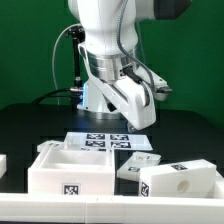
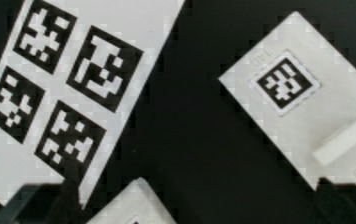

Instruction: Assemble cabinet

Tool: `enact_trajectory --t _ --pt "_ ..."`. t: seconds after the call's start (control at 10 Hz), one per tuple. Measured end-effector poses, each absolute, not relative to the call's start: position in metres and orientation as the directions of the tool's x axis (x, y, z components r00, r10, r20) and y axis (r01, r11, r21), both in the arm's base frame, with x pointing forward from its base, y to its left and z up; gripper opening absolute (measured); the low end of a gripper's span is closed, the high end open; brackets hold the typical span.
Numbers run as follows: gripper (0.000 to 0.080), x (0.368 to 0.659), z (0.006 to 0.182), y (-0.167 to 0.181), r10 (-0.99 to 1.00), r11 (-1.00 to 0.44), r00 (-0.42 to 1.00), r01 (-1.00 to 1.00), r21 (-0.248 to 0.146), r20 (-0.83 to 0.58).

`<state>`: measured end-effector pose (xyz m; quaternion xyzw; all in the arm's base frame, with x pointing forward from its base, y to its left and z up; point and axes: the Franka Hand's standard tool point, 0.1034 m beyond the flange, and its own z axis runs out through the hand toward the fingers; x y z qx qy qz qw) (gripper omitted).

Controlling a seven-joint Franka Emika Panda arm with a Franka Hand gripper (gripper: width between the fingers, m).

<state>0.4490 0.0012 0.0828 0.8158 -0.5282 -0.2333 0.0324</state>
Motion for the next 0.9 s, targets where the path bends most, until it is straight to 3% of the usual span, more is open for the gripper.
enact_trajectory --t 0.4,0.9 --pt "0.0649 0.431 0.077 -0.011 -0.849 -0.49 0.372 -0.821 0.294 -0.376" --pt "0.0649 0.43 0.075 -0.01 -0.844 -0.499 0.38 -0.815 0.295 -0.379"
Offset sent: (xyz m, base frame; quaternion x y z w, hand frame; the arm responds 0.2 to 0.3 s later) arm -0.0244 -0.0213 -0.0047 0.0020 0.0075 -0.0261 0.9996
